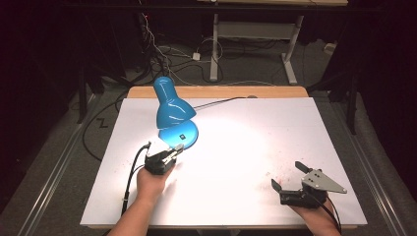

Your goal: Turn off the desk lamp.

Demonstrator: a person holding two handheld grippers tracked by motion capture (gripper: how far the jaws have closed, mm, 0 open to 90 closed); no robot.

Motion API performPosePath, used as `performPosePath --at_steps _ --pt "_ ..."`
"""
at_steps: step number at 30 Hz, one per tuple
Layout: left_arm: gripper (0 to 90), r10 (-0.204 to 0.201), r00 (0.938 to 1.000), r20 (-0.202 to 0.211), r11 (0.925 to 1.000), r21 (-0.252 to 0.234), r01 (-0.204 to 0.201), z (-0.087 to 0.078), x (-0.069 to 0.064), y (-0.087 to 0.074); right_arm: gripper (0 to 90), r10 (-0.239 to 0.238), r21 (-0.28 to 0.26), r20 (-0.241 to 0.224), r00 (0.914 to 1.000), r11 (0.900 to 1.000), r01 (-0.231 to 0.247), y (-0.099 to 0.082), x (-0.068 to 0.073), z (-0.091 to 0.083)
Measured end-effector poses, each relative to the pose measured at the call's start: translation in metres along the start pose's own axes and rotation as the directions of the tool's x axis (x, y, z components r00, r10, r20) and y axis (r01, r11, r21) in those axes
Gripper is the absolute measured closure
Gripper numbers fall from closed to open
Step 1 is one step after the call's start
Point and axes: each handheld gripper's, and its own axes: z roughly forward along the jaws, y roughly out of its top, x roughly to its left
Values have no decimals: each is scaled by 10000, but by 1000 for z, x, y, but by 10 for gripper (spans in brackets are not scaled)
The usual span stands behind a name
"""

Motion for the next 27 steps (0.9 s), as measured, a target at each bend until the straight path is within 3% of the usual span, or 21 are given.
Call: performPosePath --at_steps 7,23,24,27 --pt "879 -88 10000 -45 10000 31 88 10 4 7 6 90 -110 10 10000 9999 -90 1 -1 -1" --pt "879 479 9938 -1007 9987 193 -462 27 4 11 5 67 -253 17 10000 9997 -66 3 1 -4" --pt "879 734 9909 -1126 9970 327 -701 29 4 12 6 37 -263 6 10000 9996 -37 3 1 -4" --pt "879 673 9900 -1239 9974 344 -635 31 6 13 5 34 -275 7 10000 9996 -34 3 1 -4"
